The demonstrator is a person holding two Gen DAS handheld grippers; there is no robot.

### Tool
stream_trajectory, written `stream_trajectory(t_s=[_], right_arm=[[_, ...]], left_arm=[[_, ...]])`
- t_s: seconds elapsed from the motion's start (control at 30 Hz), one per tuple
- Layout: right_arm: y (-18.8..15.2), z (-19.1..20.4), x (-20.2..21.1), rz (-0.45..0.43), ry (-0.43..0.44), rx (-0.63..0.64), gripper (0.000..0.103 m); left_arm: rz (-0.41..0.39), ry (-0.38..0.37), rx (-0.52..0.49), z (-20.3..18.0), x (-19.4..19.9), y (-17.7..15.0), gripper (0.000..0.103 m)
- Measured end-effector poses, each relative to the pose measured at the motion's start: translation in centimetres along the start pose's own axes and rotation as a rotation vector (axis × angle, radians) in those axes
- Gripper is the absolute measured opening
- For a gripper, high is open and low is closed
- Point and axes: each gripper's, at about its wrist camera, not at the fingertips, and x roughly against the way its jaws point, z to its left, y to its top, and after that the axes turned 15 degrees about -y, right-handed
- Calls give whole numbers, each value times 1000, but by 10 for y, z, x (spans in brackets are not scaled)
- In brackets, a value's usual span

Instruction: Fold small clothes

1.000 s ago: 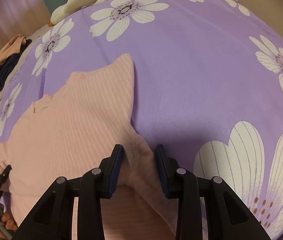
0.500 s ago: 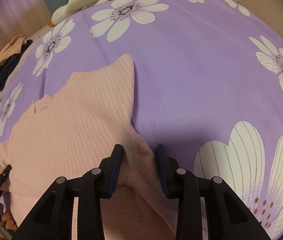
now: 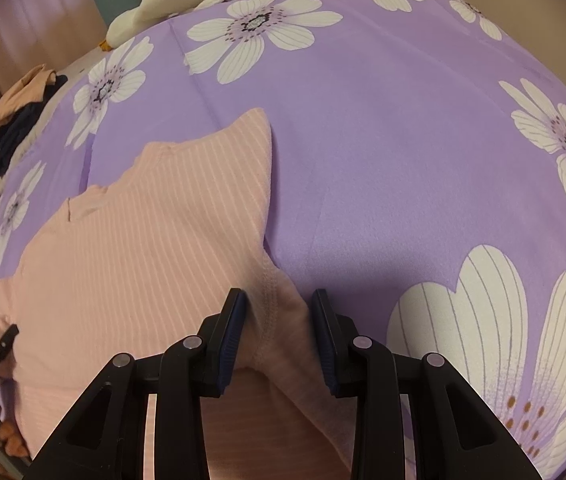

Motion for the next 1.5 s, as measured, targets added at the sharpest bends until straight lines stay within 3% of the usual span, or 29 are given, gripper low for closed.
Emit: stream_trajectory(t_s=[0.4,0.57,0.63,0.73,0.8,0.9,0.97,1.03,1.07,1.1,1.3,1.5], right_arm=[[-1,0,0,-6,5,-6,32],[0,0,0,1,9,-4,32],[2,-2,0,9,20,-5,33],[4,-7,2,32,42,-21,36],[3,-11,8,48,37,-65,45],[1,-11,23,26,-23,-78,54],[1,-8,40,-5,-29,-53,55],[1,-7,54,-35,-4,-44,67],[1,-6,64,-58,14,-51,80],[0,-7,72,-78,30,-62,86],[1,14,113,-164,118,-28,86],[-8,47,124,-179,116,86,87]], left_arm=[[2,12,-6,-2,0,2,13],[7,-19,94,2,8,3,14],[26,-39,131,0,14,3,22],[28,-44,147,-5,36,3,45],[-12,-15,141,-7,54,4,67],[-94,10,148,0,92,5,85],[-148,5,194,14,115,6,90],[-173,7,256,30,132,5,92],[-183,11,287,39,141,5,92],[-200,18,312,46,149,5,92],[-256,64,382,72,179,-2,93],[-291,45,443,102,185,-7,93]])
